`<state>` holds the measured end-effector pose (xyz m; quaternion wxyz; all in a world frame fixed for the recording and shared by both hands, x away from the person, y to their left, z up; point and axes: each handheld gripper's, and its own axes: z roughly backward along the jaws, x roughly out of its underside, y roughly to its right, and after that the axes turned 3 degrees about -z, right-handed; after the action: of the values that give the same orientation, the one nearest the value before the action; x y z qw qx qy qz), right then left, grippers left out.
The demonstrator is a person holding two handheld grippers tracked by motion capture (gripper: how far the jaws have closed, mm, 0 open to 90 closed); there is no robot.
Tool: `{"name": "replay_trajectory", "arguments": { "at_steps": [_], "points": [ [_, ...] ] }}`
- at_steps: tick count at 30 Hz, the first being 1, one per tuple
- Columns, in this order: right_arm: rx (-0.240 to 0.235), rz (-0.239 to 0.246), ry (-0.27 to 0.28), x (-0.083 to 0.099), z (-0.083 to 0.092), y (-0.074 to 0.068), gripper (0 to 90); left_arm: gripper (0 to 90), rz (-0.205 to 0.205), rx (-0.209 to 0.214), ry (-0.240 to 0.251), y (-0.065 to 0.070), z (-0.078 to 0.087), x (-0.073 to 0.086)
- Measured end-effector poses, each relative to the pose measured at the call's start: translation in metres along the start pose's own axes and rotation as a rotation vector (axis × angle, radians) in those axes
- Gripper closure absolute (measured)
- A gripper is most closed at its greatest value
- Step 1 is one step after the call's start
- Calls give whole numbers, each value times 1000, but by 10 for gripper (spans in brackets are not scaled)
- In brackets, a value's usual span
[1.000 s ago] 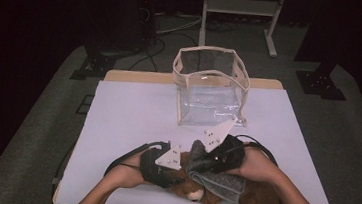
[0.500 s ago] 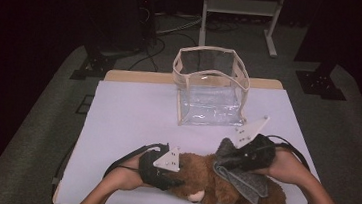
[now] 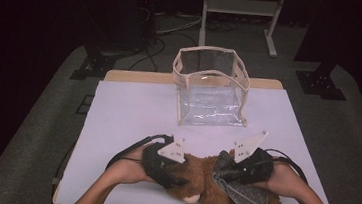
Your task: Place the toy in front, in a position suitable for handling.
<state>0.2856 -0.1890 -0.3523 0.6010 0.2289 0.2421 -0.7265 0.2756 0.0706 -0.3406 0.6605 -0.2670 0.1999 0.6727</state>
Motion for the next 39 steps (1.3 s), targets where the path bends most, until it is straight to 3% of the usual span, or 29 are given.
{"name": "replay_trajectory", "arguments": {
  "at_steps": [3, 7, 9, 12, 14, 17, 21, 24, 27, 32, 39],
  "points": [
    [3, 6, 7, 2, -1, -5, 770, 319, 0, 9, -44, -5, -13, -8],
    [0, 12, 35, 6, 5, -5, 769, 419, 12, 47, -77, -4, -26, -7],
    [-1, -2, 67, 6, 18, -1, 769, 438, 6, 45, -81, -1, -26, -5],
    [51, -30, 100, 9, 34, 10, 767, 448, -5, 66, -89, 2, -24, -1],
    [57, -49, 109, 14, 37, 16, 767, 445, -7, 62, -82, 4, -23, 0],
    [35, -60, 84, 20, 23, 13, 768, 416, 3, 71, -77, 2, -22, -1],
    [50, -51, 59, 20, 13, 5, 769, 345, 23, 61, -73, -2, -17, -8],
    [48, -40, 42, 18, 11, 2, 769, 277, 11, 41, -109, -2, -22, -12],
    [43, -30, 27, 14, 5, -1, 770, 226, 16, 48, -138, -5, -33, -15],
    [32, -39, 41, 16, 4, -1, 770, 212, 32, 80, -145, -12, -47, -17],
    [32, -38, 55, 19, 3, 1, 769, 252, 9, 93, -177, -17, -62, -24]
  ]
}}
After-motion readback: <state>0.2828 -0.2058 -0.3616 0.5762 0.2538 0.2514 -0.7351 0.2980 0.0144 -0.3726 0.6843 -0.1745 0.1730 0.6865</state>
